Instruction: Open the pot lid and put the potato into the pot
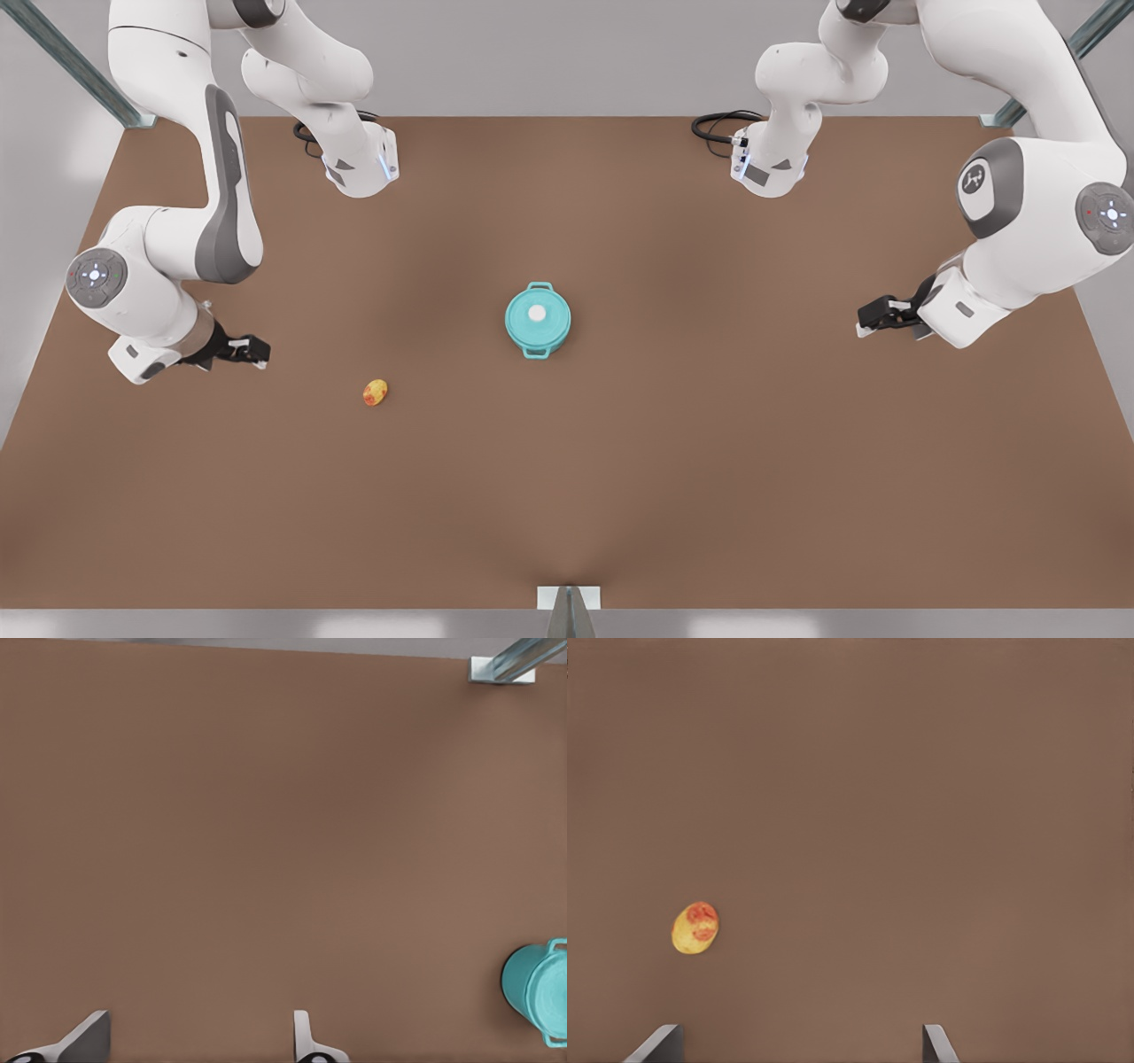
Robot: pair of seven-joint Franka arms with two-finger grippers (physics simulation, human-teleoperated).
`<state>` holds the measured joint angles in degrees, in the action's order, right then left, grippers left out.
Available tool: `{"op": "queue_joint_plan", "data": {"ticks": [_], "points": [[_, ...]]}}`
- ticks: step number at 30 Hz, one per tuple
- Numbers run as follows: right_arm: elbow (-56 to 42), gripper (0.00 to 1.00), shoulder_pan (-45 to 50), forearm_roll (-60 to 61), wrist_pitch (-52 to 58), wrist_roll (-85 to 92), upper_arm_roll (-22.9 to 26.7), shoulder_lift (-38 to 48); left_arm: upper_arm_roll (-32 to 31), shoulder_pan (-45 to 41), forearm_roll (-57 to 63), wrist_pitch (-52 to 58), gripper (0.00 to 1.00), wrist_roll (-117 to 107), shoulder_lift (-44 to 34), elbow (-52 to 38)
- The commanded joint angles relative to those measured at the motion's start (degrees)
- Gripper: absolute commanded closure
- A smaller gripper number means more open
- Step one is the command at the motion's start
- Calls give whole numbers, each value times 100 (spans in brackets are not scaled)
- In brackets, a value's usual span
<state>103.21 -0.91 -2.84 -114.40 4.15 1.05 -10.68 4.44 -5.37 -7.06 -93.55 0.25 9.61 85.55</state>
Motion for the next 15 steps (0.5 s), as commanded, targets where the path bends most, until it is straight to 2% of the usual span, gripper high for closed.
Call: {"op": "queue_joint_plan", "data": {"ticks": [1, 3, 4, 6, 10, 12, 15], "points": [[-3, 0, 3, -15, -223, 138, 1, 5, -13, 1, 11, -14, 0, 28, -20, 14], [-3, 0, 3, -15, -214, 138, 1, -31, -22, -156, 124, -32, 0, 115, -3, -47], [-3, 0, 12, -15, -214, 121, 1, -31, -57, -638, 599, -14, 0, 19, 41, 14], [-3, 0, 21, -15, -197, 94, -8, -31, -110, -1447, 547, -23, 0, -517, 234, 14], [-3, 0, 65, -24, -153, 147, -43, -31, -119, -2951, 416, -673, 0, -3478, 753, -65], [-29, 0, 697, -287, -135, 226, -105, -101, -119, -3787, 486, -1094, 0, -4911, 1174, -47], [-73, 0, 706, -252, -65, -1013, -439, -118, -110, -4586, 802, -1578, 0, -6590, 1728, -56]]}}
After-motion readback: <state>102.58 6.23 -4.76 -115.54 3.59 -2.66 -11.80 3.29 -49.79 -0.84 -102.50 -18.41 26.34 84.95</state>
